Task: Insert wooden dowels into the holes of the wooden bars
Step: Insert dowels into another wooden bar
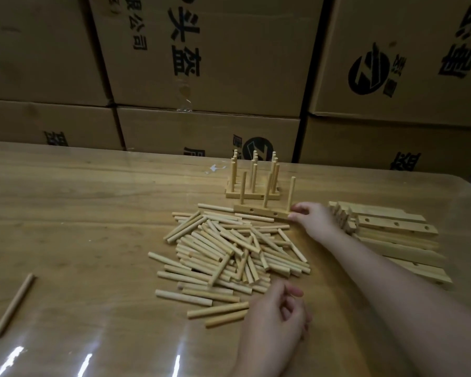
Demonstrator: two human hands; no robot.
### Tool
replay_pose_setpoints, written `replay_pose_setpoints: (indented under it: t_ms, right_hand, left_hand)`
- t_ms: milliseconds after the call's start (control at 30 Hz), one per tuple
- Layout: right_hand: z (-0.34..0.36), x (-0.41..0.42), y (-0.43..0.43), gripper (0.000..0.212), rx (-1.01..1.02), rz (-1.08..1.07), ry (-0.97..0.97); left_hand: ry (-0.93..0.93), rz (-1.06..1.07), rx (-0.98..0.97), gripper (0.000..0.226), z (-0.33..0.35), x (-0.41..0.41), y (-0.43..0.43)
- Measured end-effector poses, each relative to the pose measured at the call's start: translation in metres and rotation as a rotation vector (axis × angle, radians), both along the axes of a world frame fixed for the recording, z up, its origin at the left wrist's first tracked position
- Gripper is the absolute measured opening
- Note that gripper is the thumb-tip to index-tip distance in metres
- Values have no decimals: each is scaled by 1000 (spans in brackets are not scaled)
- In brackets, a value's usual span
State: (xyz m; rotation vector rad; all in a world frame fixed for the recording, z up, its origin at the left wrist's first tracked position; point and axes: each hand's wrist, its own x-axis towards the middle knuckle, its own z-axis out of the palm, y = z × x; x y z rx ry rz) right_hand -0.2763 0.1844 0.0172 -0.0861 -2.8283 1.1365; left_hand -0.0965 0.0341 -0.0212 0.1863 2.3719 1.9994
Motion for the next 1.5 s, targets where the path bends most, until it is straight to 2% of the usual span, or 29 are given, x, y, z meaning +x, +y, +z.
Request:
replay_pose_setpoints:
  t_ms: [433, 767, 1133, 1233, 1400, 1500]
  right_hand:
    - [-11, -41, -16, 29, 44, 8, 74]
    - [-13, -54, -24, 33, 201, 37, 110]
    - [-17, -63, -26, 32, 132, -28, 123]
    - [-19, -65, -26, 43, 92, -47, 106]
    - [-18, -72, -38, 81, 135, -83, -16]
    - [-22, -74, -44, 84, 253, -141, 15]
  left_hand:
    - [35, 31, -48, 30, -7, -2, 3]
    - [14, 20, -51, 30, -7, -2, 3]
    - [6, 20, -15, 30, -9, -2, 3]
    - [12, 29, -10, 29, -9, -2, 3]
    - [21, 27, -13, 28, -9, -1, 4]
    - [13, 24, -3, 26, -9, -1, 3]
